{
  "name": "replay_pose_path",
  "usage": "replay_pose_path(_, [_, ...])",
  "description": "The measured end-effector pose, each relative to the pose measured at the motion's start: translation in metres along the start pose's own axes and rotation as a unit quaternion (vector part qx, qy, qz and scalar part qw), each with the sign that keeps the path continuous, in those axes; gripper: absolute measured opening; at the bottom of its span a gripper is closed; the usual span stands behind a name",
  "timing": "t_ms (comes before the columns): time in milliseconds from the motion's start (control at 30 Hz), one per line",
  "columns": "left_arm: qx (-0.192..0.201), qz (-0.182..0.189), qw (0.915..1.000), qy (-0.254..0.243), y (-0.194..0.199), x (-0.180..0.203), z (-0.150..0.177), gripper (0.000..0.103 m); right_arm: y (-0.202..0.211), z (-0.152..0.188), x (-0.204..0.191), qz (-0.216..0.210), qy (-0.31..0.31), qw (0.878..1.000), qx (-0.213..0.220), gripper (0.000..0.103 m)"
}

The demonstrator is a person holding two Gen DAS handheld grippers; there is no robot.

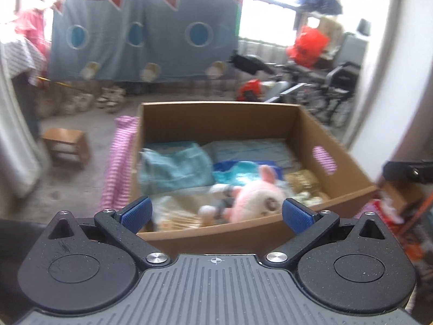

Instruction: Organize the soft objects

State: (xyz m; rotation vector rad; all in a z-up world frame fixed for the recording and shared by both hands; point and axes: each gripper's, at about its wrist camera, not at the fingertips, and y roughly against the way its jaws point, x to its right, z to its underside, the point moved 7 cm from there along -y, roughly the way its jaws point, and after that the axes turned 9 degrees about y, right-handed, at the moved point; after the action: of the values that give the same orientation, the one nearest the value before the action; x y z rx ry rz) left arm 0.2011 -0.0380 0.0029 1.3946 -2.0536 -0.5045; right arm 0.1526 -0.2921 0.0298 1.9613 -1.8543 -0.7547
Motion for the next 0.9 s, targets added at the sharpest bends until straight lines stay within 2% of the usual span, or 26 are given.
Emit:
replay_pose_path(133, [0.010, -0.067, 0.9976, -0.012, -0.001, 0.005, 0.001, 0.103, -0.006, 0.007, 0.003, 0.024, -0.009, 1.000, 0.000, 0.103])
replay_pose_path(300, [-0.004, -0.100, 0.9946, -0.027, -0.009, 0.009, 0.004, 0.103, -0.009, 0.000, 0.000, 0.063, 0.013, 0.998, 0.001, 0.103])
replay_pose_path(400, [-0.016, -0.113, 0.9927, -0.039, -0.014, 0.014, 0.004, 0.103, -0.015, -0.002, -0.007, 0.057, 0.019, 0.998, -0.008, 0.103])
replay_pose_path(633, [-0.064, -0.126, 0.9898, 0.019, -0.023, 0.014, 0.007, 0.103, -0.040, 0.009, -0.018, 0.027, 0.020, 0.997, -0.066, 0.103])
replay_pose_path(900, [-0.088, -0.137, 0.9851, 0.054, -0.029, 0.013, 0.007, 0.103, -0.053, 0.017, -0.024, 0.030, 0.035, 0.994, -0.101, 0.103])
